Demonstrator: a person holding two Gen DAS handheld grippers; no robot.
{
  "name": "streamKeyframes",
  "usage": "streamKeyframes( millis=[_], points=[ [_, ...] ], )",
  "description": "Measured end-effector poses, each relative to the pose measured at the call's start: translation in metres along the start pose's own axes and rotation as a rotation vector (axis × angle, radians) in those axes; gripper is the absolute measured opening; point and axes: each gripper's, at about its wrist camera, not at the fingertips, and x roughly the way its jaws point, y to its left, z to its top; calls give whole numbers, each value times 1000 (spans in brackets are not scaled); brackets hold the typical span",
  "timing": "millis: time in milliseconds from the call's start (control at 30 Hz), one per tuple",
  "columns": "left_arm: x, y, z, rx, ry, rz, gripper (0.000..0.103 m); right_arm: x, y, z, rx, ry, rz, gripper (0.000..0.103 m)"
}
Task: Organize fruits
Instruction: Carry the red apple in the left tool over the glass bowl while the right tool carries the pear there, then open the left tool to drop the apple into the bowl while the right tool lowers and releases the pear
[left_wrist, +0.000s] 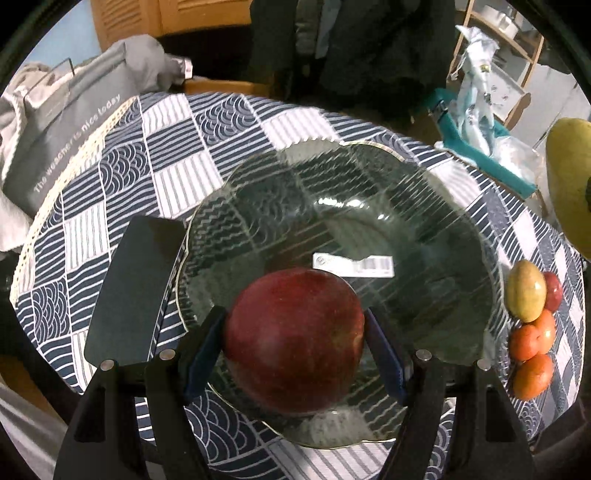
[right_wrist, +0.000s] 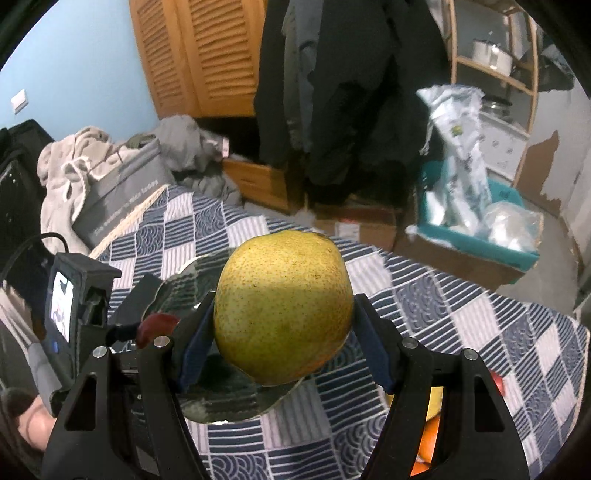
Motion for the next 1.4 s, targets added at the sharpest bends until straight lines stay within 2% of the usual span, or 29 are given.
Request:
streamKeyframes(
  millis=[133,667,867,1200,1400],
  points=[
    [11,4,-5,-1,37,3,76,17,7,-4,-8,37,11,71],
    [26,7,-3,-35,85,-35,76,54,16,-15,-21,129,30,72],
    [11,14,3,-66,42,-46,81,62,14,-17,-3,151,48,72],
    [-29,31,3,-98,-49,-33,81,85,17,-31,-12,222,65,72],
    [-41,36,4,-107,-78,-29,81,96,22,-41,-31,269,72,72]
  ],
)
